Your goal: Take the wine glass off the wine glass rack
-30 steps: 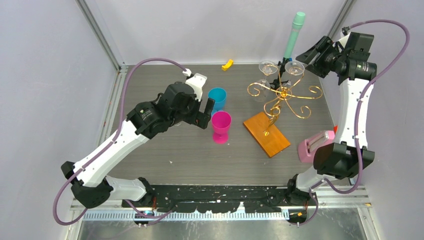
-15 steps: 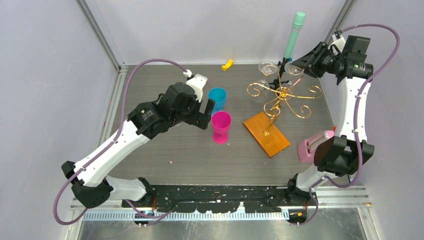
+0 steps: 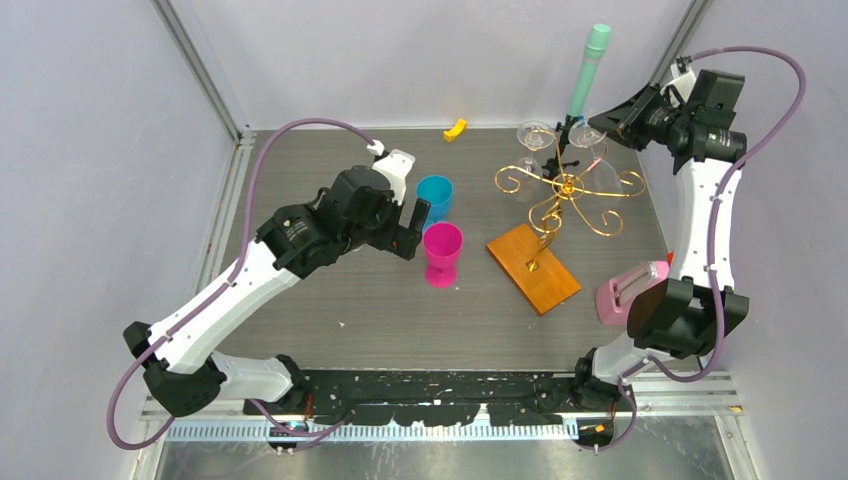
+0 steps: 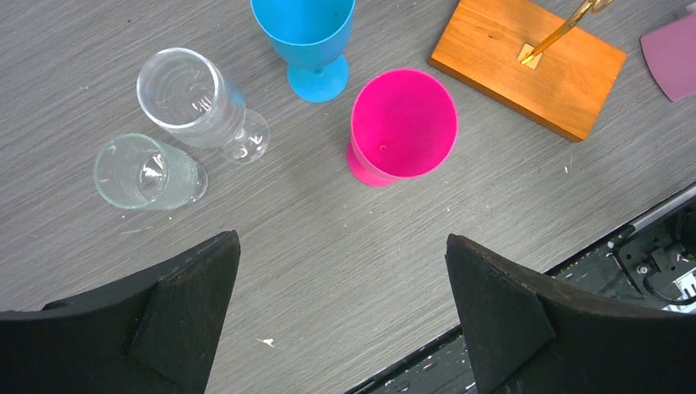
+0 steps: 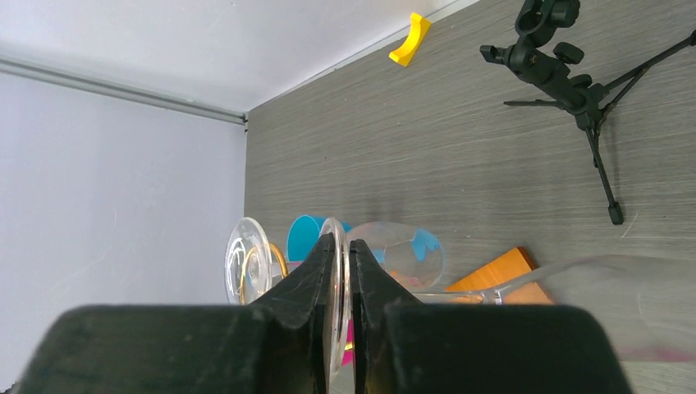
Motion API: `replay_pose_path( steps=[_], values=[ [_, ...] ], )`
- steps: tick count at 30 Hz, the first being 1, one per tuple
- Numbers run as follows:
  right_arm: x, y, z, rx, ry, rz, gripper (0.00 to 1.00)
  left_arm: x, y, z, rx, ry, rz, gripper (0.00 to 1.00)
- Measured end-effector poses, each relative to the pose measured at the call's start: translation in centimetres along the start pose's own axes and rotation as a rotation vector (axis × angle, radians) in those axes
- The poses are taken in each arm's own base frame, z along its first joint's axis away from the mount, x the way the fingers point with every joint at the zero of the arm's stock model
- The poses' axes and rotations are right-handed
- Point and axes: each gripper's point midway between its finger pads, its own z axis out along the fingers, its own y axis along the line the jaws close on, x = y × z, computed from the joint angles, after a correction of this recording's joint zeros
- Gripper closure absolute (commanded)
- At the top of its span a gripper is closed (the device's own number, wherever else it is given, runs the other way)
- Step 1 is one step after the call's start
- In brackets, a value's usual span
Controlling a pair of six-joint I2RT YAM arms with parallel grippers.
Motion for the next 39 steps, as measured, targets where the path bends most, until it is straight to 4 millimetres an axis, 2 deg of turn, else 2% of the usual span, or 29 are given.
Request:
replay_pose_path(
  steps=[11,20,25,33,39],
  values=[
    [-0.2,0.3,0.1,-0.028,-0.059,0.103,1.0,0.1,0.0,0.0,-0.001,0.001,0.001,0.0],
    [-1.8,3.1,-3.1,-0.034,-0.201,0.107,1.0,0.1,0.0,0.0,-0.001,0.001,0.001,0.0],
    [-2.2,3.2,-4.1,-0.002,-0.245,0.111,1.0,0.0,0.0,-0.1,0.0,-0.003,0.0,0.0],
    [-1.6,2.2,-3.7,0.03,-0.239,0.155,1.0,-0.1,0.1,-0.4,0.002,-0.01,-0.002,0.0],
    [-0.5,2.8,-3.6,-0.032,-0.214,0.219,1.0,-0.1,0.1,-0.4,0.003,-0.01,-0.001,0.0]
  ],
)
